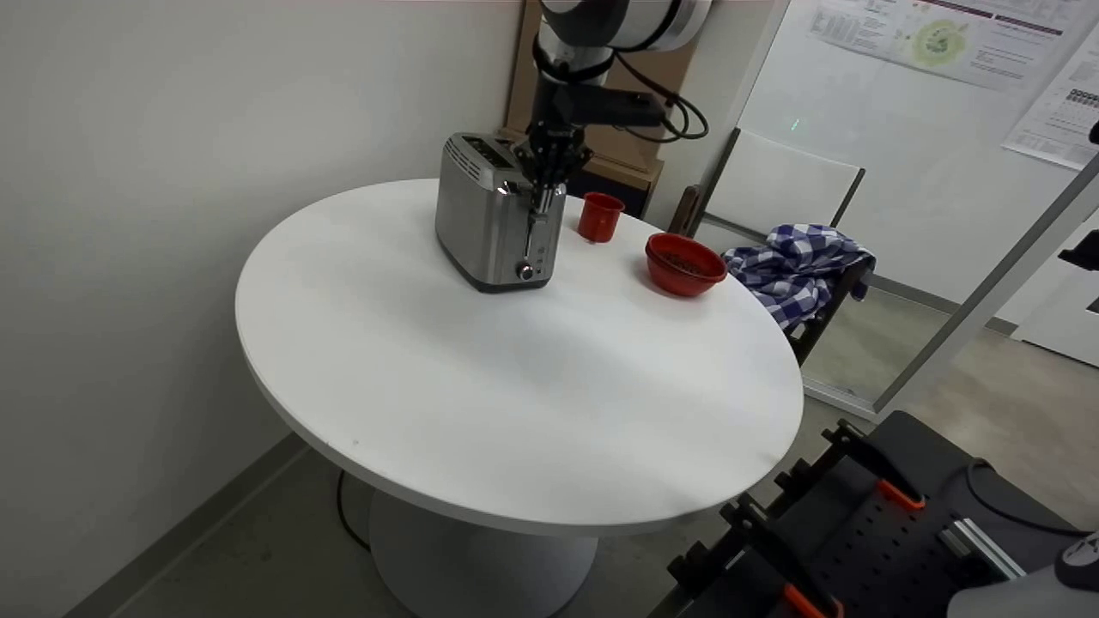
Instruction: Push the toaster lever down
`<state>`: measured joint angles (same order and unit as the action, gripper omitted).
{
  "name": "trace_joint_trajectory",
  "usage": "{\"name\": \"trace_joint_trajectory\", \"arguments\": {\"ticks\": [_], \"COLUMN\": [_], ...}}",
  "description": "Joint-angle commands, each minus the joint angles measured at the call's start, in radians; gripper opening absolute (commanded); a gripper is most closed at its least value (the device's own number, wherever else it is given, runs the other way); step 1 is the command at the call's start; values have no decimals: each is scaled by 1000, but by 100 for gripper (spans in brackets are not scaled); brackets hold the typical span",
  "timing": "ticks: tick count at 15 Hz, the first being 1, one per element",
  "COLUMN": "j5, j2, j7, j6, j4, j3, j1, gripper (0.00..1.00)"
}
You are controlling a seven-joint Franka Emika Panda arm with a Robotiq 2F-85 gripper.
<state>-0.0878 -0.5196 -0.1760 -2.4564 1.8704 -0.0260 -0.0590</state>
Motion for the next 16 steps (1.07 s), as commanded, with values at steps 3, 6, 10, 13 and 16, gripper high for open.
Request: {"name": "trace_joint_trajectory", "arguments": {"ticks": [3,6,10,13,16], "j5": [0,-9,7,5,34], "j2": [-92,-129,-162,-183,-219], "j7": [-15,1,15,18,9], "j6": [-18,-94,-107,-123,-109], "j4": [-75,-81,-77,-56,-52], "j3": [-17,-18,-7,-15,-16], "j1": [-11,-13,-6,-1,19], "gripper": [0,0,0,0,0]}}
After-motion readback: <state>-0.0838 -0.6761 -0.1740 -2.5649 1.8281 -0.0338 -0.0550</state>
